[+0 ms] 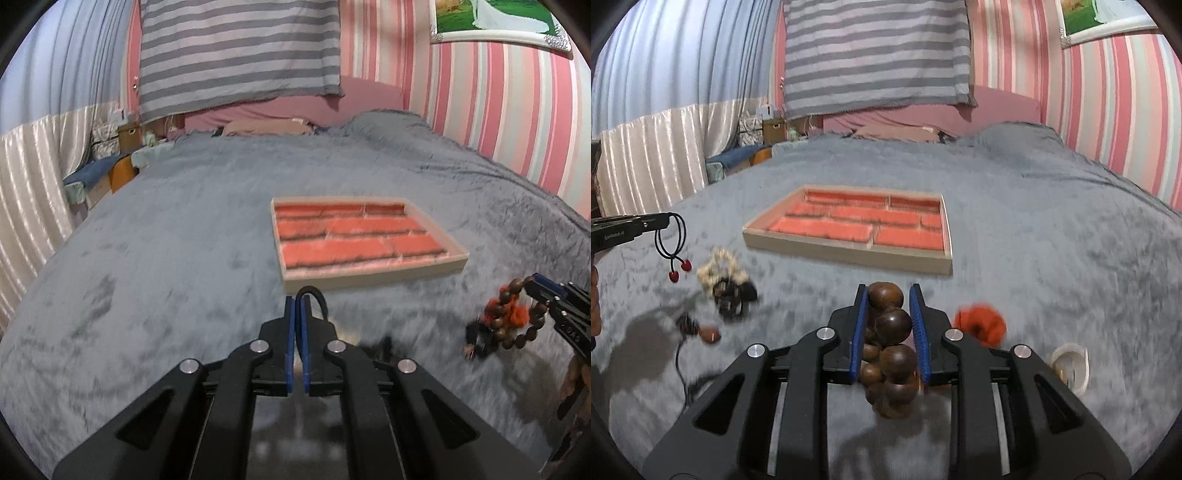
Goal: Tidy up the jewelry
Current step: 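Carry both items to the cream tray and open both tools to release, then grasp the braided pendant with left tool while right tool grasps white-strap watch, then carry pendant and watch into the tray and open both tools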
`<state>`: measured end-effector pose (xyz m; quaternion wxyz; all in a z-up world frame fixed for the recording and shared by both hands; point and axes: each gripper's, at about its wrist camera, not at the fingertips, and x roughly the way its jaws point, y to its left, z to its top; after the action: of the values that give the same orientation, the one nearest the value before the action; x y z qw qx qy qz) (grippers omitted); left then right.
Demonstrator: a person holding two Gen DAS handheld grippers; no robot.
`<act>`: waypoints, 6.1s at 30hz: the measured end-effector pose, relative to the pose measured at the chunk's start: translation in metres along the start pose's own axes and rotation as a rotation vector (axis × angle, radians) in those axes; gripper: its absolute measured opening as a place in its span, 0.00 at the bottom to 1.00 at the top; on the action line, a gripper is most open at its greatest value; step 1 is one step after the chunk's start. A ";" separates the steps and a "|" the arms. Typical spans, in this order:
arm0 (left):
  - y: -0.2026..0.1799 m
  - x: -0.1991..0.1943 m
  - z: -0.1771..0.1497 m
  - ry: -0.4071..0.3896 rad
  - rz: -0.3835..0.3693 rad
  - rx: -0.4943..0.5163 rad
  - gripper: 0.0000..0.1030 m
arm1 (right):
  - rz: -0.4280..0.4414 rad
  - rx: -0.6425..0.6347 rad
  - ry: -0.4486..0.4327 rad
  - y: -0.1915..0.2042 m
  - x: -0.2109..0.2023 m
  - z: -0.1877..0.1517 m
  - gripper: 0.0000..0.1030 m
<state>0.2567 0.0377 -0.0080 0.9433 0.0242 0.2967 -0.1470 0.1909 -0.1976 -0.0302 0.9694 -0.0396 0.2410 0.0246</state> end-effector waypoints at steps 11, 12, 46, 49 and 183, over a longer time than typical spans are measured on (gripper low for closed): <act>-0.021 0.111 0.100 0.026 -0.027 0.004 0.03 | 0.018 0.014 -0.021 -0.014 0.103 0.095 0.19; -0.023 0.125 0.106 0.041 -0.028 0.002 0.03 | 0.019 0.012 -0.009 -0.015 0.119 0.102 0.19; 0.014 0.354 0.113 0.471 0.162 -0.045 0.10 | -0.200 -0.007 0.512 -0.057 0.359 0.111 0.19; 0.012 0.346 0.114 0.443 0.183 -0.033 0.52 | -0.187 -0.011 0.495 -0.057 0.352 0.116 0.24; -0.036 0.021 0.022 -0.018 -0.063 0.023 0.23 | -0.158 0.108 0.093 -0.101 0.047 0.043 0.13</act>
<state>0.2745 -0.0055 0.0002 0.9405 0.0243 0.2870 -0.1801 0.2593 -0.2935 -0.0079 0.9568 -0.0074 0.2828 -0.0669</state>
